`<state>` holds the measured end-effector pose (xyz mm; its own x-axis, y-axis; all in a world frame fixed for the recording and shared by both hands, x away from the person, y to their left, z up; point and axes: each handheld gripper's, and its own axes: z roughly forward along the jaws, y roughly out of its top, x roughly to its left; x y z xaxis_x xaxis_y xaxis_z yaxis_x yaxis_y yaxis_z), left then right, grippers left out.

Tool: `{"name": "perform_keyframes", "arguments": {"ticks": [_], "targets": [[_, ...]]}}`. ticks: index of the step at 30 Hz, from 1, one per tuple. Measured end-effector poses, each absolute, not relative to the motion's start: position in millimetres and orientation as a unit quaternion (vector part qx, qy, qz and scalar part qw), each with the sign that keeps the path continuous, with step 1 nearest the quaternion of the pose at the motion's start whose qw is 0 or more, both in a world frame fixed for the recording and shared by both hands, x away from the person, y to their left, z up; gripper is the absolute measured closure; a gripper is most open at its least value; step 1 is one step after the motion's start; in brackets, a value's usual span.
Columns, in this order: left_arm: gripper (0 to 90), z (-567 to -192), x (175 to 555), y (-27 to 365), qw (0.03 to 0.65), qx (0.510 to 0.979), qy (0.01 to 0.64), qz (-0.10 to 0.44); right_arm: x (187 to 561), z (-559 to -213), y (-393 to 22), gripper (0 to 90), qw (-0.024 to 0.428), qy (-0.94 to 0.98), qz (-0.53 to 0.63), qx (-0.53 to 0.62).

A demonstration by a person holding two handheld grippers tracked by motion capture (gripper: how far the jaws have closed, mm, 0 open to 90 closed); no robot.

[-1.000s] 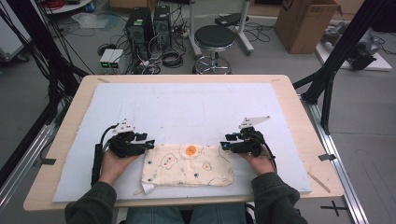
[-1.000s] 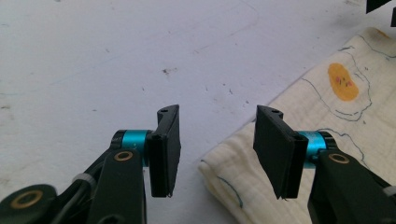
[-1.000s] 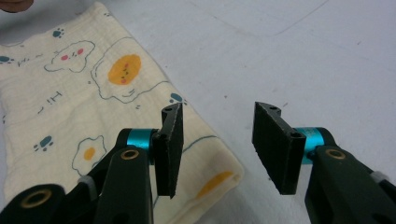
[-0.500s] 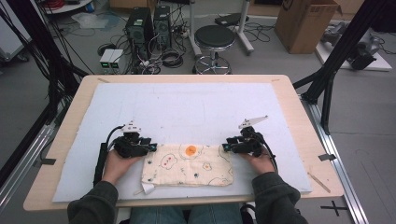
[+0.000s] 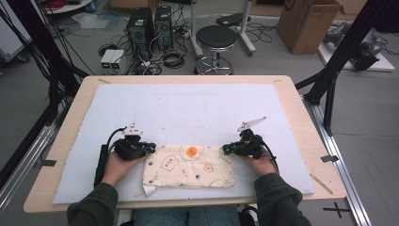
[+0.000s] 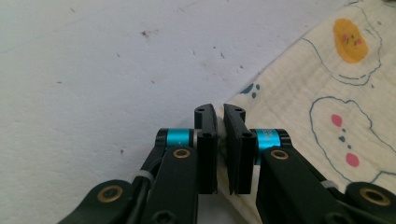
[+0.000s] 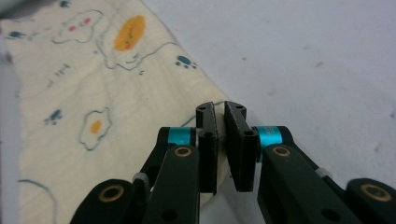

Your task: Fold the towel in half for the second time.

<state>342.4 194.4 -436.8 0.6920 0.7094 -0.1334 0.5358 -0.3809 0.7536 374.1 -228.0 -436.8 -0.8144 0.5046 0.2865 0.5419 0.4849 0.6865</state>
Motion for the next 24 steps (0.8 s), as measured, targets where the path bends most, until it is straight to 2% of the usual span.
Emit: {"name": "perform_keyframes", "arguments": {"ticks": [6, 14, 24], "targets": [[83.8, -432, 348, 197, 0.440, 0.798, 0.398, 0.104, 392, -428, -236, 84.2, 0.030, -0.854, -0.412, -0.316], [83.9, -425, 369, 193, 0.429, 0.800, 0.405, 0.112, 416, -417, -234, 84.3, 0.018, -0.855, -0.405, -0.323], [84.0, -427, 395, 201, 0.442, 0.771, 0.443, 0.117, 447, -422, -227, 84.3, 0.021, -0.848, -0.391, -0.357]]}}
